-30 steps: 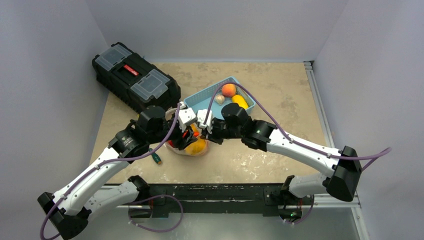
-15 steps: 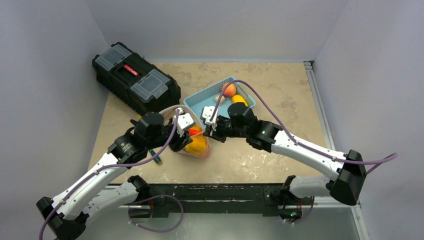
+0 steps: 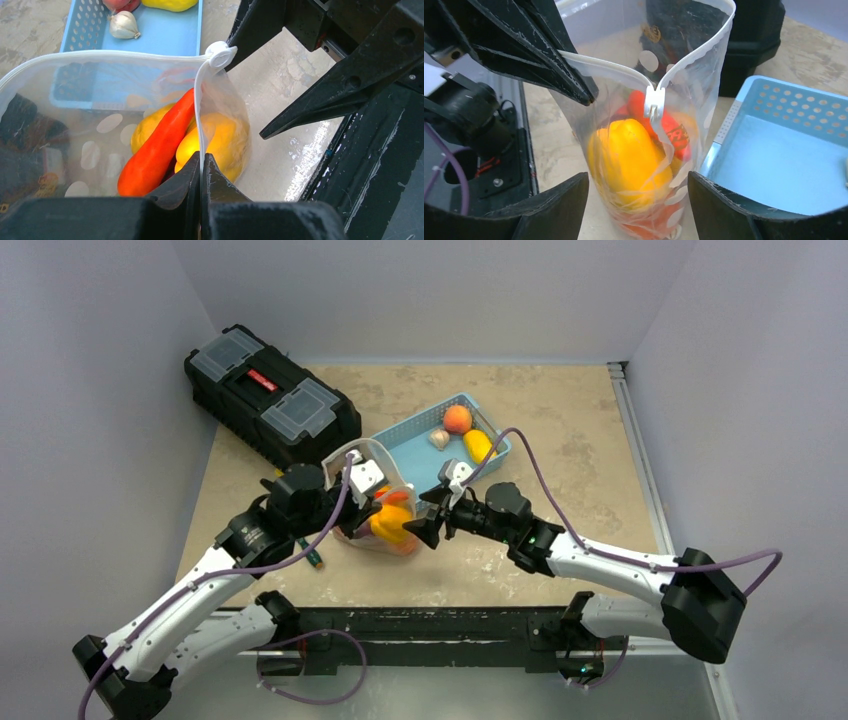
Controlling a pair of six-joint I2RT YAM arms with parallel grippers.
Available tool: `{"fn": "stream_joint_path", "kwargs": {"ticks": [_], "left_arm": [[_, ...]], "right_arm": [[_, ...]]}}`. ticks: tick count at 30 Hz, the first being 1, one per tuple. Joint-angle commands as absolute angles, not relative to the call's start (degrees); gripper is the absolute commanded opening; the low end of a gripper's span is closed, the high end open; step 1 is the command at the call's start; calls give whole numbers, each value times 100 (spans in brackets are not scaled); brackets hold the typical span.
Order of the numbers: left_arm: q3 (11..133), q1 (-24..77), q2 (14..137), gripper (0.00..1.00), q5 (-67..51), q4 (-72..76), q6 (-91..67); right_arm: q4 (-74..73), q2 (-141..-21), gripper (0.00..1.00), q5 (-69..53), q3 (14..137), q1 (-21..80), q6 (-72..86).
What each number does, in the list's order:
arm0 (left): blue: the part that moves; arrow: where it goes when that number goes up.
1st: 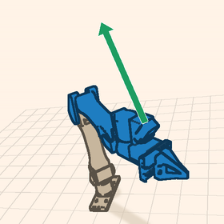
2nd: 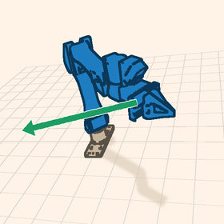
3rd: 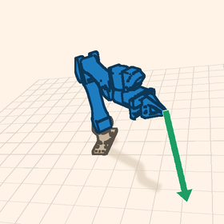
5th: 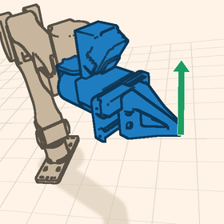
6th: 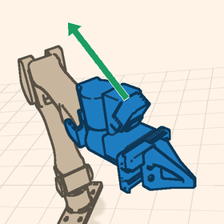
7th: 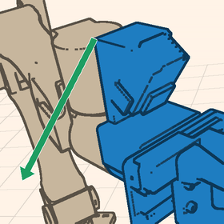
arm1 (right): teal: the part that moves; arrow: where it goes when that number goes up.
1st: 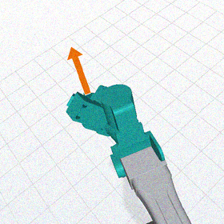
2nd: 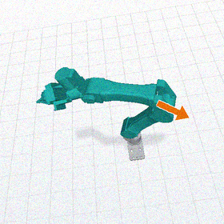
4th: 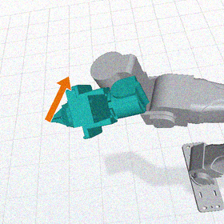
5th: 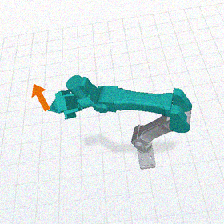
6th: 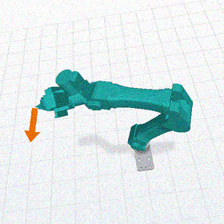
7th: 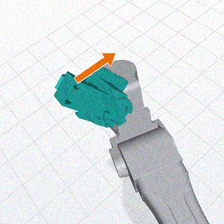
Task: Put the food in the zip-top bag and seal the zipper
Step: Adjust the zipper food storage bag at the center of the board.
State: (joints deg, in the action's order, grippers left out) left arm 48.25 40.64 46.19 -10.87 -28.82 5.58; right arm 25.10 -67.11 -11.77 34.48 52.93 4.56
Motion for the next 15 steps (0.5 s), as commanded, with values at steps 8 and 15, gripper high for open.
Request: {"fn": "stream_joint_path", "kwargs": {"ticks": [8,15], "left_arm": [[4694,4061,4385,0,-1502,-2427,646],[4752,4062,4378,0,-1516,-2511,704]], "right_arm": [[4121,-6874,68,-1791,3561,4999,587],[4268,-7290,37,-2196,3858,4904,575]]}}
